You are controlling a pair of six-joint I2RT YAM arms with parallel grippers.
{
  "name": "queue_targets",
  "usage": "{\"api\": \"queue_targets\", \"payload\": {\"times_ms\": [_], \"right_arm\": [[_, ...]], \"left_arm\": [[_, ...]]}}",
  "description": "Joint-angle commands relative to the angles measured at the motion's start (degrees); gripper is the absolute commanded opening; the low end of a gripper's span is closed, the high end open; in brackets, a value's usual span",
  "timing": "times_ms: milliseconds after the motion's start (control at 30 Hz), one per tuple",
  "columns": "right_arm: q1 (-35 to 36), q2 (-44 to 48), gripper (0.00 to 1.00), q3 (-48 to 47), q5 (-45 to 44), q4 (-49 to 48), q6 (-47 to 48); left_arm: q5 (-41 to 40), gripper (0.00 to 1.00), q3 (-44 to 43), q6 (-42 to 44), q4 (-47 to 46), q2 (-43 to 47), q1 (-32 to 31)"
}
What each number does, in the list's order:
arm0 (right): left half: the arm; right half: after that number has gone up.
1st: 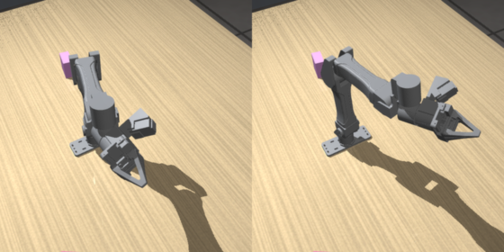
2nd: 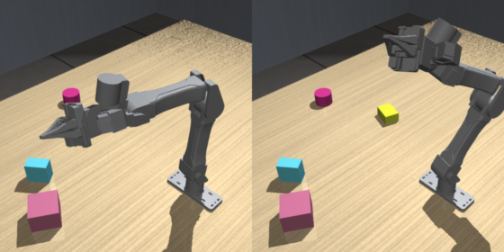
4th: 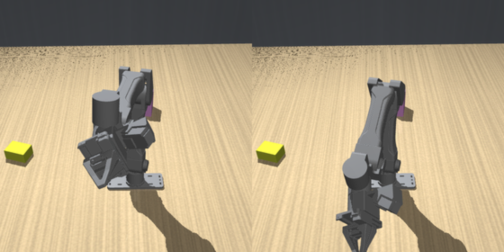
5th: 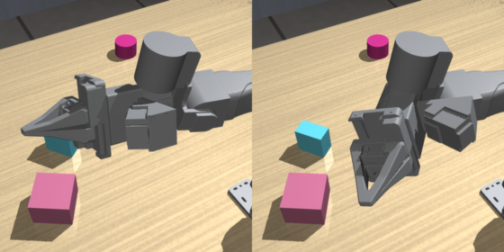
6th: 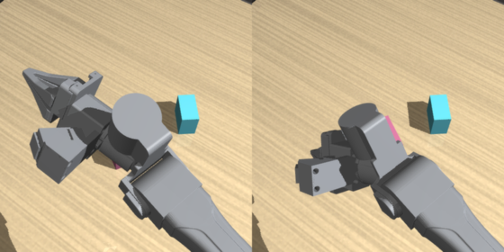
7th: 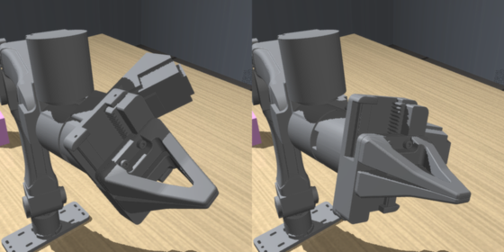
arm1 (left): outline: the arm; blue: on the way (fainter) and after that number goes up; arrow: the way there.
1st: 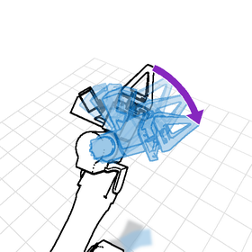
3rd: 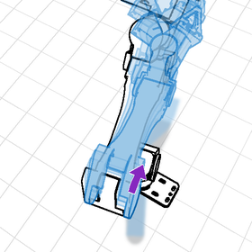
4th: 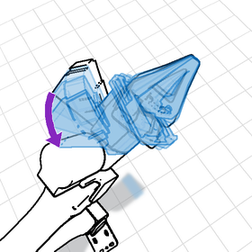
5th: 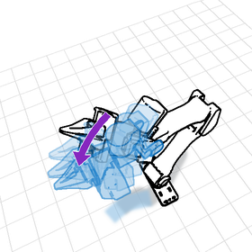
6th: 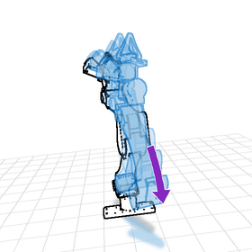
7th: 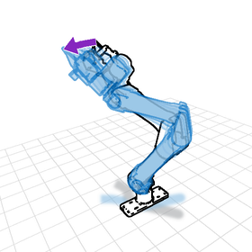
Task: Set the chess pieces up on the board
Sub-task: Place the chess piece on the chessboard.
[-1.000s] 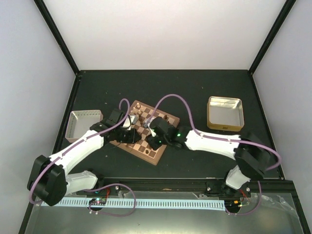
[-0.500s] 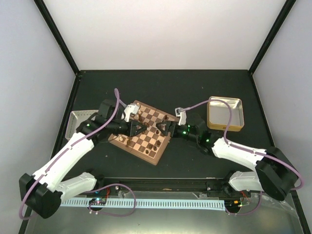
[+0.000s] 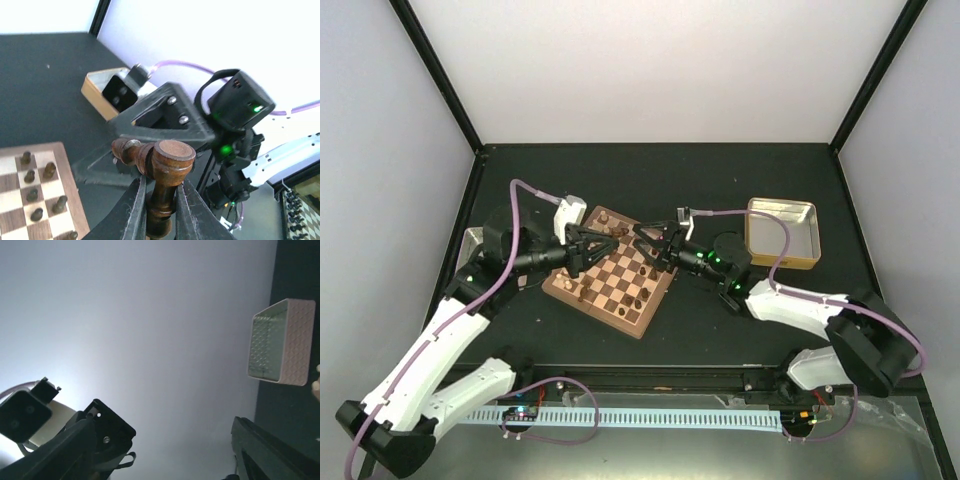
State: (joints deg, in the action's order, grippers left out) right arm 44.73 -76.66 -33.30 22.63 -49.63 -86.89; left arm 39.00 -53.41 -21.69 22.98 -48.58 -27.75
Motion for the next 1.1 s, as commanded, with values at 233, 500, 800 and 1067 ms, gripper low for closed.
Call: {"api": "queue_targets", "payload": {"times_ms": [233, 500, 800, 1067], "right_arm": [[1.9, -4.8, 0.7, -5.0, 3.2, -16.5, -17.4], [2.0, -5.2, 0.71, -6.0, 3.2, -17.3, -18.7], [2.0, -6.4, 0.67, -6.7, 4.4, -18.8, -18.6], [2.1, -6.7, 0.5, -6.6, 3.5, -20.9, -19.1]], "left_arm": [[0.5, 0.04, -1.1, -0.4, -6.3, -0.1, 0.3], [0.4, 0.04, -0.8, -0.6, -6.6, -0.2, 0.3], [0.5, 0.04, -0.2, -0.3, -6.7, -0.7, 0.4], [0.8, 0.04, 0.0, -0.8, -7.3, -1.1, 0.4]]}}
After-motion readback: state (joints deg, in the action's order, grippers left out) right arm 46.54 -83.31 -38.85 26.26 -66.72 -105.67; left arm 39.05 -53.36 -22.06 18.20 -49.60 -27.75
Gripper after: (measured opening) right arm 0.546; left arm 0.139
